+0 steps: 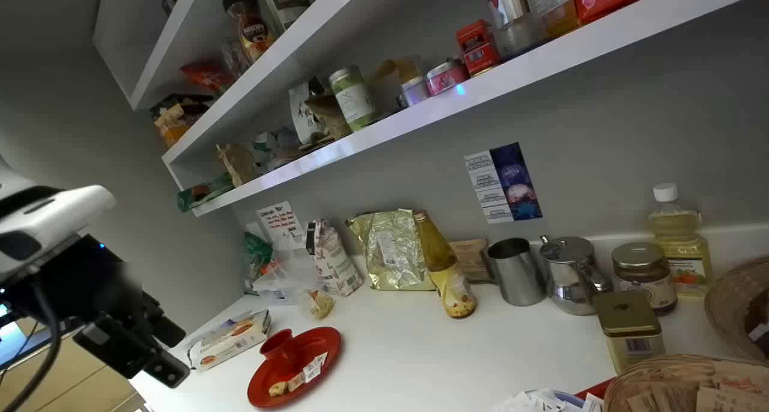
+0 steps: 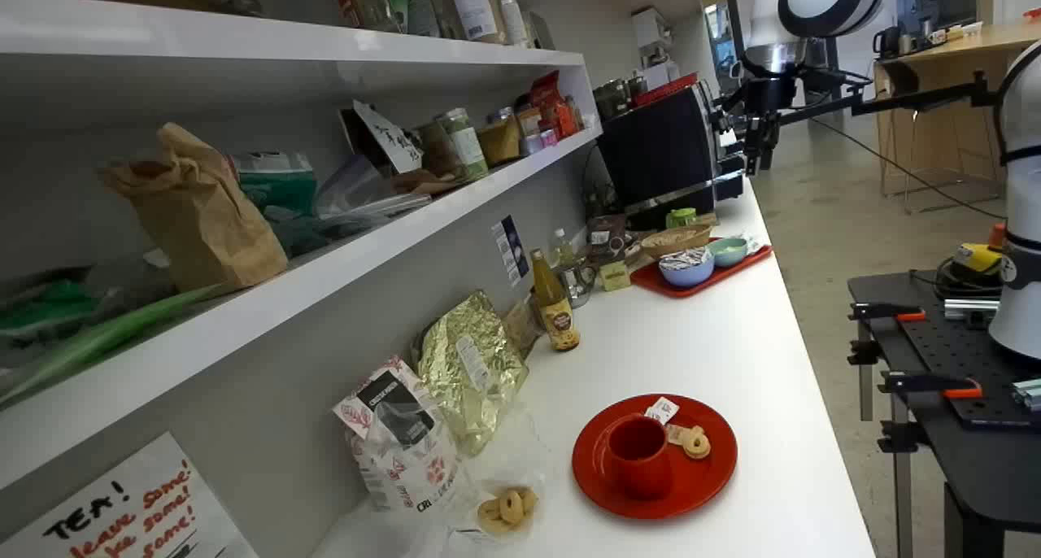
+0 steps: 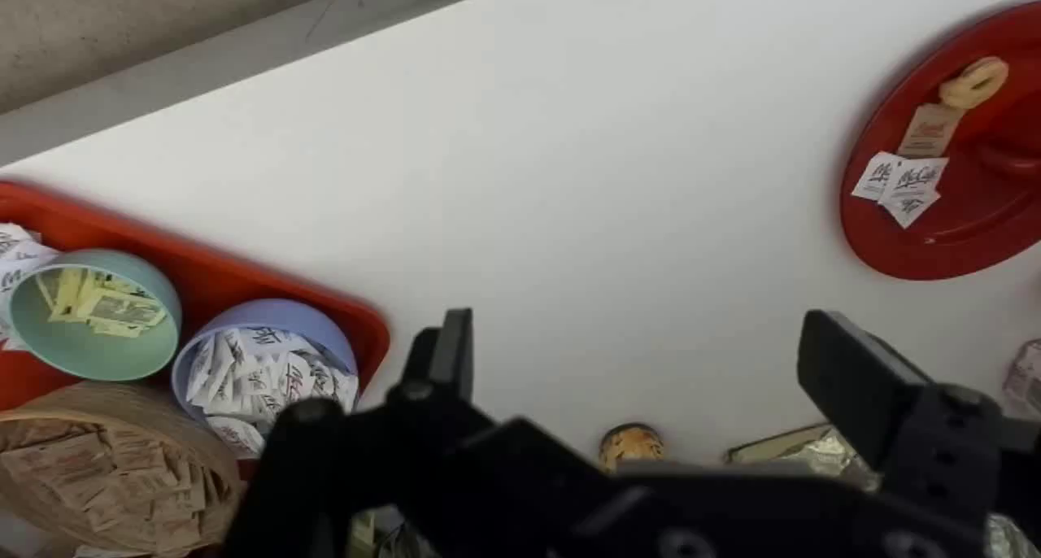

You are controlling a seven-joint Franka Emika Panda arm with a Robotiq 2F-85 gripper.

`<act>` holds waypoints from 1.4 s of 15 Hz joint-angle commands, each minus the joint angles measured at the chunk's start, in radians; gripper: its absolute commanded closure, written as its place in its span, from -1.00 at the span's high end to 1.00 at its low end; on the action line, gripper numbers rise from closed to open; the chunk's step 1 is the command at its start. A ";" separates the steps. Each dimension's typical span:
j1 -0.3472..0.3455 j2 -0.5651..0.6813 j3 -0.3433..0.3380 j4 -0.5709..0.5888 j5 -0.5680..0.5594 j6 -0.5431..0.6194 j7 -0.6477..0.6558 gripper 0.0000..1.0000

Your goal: Remove the orange cup from the orange plate and put it on the counter

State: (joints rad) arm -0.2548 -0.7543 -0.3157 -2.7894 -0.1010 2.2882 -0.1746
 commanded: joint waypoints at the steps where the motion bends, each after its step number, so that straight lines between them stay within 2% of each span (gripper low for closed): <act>1: -0.010 0.004 0.010 -0.007 0.010 -0.007 -0.007 1.00; 21: -0.010 0.014 0.011 -0.024 0.011 -0.007 -0.008 1.00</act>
State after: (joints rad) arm -0.2543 -0.7425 -0.3157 -2.8155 -0.1010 2.2835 -0.1746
